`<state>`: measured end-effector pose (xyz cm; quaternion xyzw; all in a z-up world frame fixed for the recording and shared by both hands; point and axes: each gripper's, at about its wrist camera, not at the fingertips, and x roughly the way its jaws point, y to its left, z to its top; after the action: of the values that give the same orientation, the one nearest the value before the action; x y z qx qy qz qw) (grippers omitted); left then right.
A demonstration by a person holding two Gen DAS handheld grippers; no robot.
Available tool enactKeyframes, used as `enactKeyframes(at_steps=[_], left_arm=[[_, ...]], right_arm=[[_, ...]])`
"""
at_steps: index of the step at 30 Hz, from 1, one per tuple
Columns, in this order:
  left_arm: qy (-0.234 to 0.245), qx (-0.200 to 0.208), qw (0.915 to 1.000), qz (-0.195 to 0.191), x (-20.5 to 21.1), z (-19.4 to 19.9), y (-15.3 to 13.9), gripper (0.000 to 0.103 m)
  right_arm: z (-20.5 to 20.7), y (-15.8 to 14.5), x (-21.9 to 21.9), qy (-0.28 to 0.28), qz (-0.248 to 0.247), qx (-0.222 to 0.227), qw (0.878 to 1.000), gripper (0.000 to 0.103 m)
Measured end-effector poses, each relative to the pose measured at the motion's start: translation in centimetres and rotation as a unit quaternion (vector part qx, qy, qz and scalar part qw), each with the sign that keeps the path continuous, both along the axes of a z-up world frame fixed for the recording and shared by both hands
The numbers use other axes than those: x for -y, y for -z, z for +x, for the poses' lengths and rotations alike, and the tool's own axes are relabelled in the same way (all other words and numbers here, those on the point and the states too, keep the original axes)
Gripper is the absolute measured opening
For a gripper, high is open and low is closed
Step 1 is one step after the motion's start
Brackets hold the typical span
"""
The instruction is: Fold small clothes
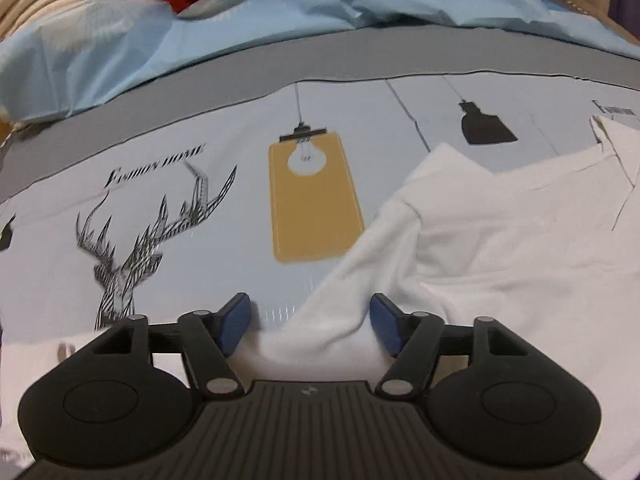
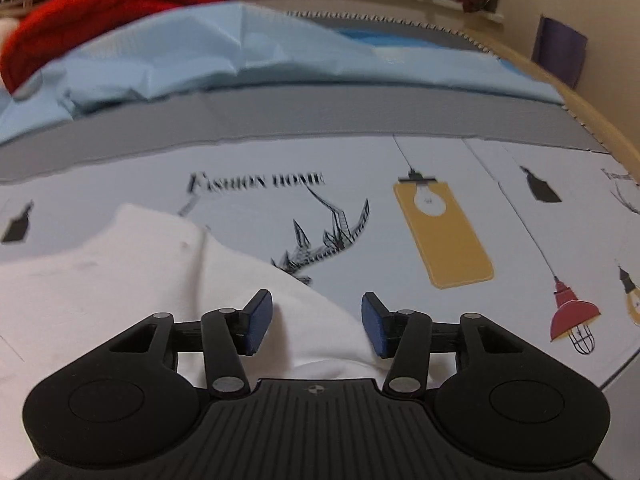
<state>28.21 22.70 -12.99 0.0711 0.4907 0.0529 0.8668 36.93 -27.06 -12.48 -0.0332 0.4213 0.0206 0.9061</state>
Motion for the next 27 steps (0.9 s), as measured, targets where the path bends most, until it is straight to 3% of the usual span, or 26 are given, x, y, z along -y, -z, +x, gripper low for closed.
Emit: enactKeyframes(at_steps=[1, 3, 4, 5, 6, 9, 12, 16, 18, 20, 22, 24, 27], left_arm=[[0.009, 0.000, 0.9999, -0.008, -0.1, 0.1, -0.2, 0.038], [0.035, 0.000, 0.9991, -0.025, 0.0, 0.6, -0.3, 0.011], [0.047, -0.001, 0.9987, -0.020, 0.2, 0.8, -0.3, 0.007], [0.059, 0.000, 0.9982, -0.009, 0.5, 1.0, -0.1, 0.006], [0.069, 0.002, 0.9976, 0.003, 0.9, 1.1, 0.0, 0.006], [0.075, 0.007, 0.9971, 0.010, 1.3, 1.9, -0.1, 0.005], [0.057, 0.044, 0.9969, 0.030, 1.0, 2.5, -1.1, 0.004], [0.027, 0.131, 0.9898, 0.050, 0.9, 2.7, -3.0, 0.006], [0.031, 0.143, 0.9865, 0.073, 1.9, 2.9, -3.6, 0.012], [0.033, 0.148, 0.9840, 0.093, 3.0, 2.8, -4.1, 0.027], [0.045, 0.164, 0.9825, 0.076, 3.7, 2.0, -5.0, 0.029], [0.072, 0.159, 0.9841, 0.034, 4.4, 1.4, -5.6, 0.029], [0.138, 0.105, 0.9836, -0.050, 5.3, 0.6, -5.0, 0.029]], right_arm=[[0.1, 0.4, 0.1, -0.011, 0.001, -0.007, 1.000, 0.052], [0.2, 1.0, 0.0, -0.048, 0.000, -0.014, 0.999, 0.052], [0.2, 1.1, -0.2, -0.061, -0.005, -0.013, 0.998, 0.052], [0.2, 1.0, -0.2, -0.074, -0.005, -0.017, 0.997, 0.052], [0.4, 0.9, -0.1, -0.084, 0.002, -0.022, 0.996, 0.046], [0.5, 0.5, 0.2, -0.113, 0.040, -0.037, 0.992, 0.005], [0.3, -0.1, 0.0, -0.126, 0.050, -0.028, 0.990, 0.004], [0.0, -2.9, 1.5, -0.031, 0.076, 0.076, 0.994, 0.004], [0.1, -3.1, 1.4, -0.018, 0.072, 0.077, 0.994, 0.007], [0.1, -2.8, 0.8, -0.023, 0.057, 0.050, 0.997, 0.011], [-0.2, -3.1, 0.9, -0.017, 0.048, 0.046, 0.998, 0.025], [-0.7, -4.1, 2.1, -0.001, 0.062, 0.048, 0.997, 0.029], [-1.6, -6.3, 4.9, 0.036, 0.098, 0.061, 0.993, 0.031]])
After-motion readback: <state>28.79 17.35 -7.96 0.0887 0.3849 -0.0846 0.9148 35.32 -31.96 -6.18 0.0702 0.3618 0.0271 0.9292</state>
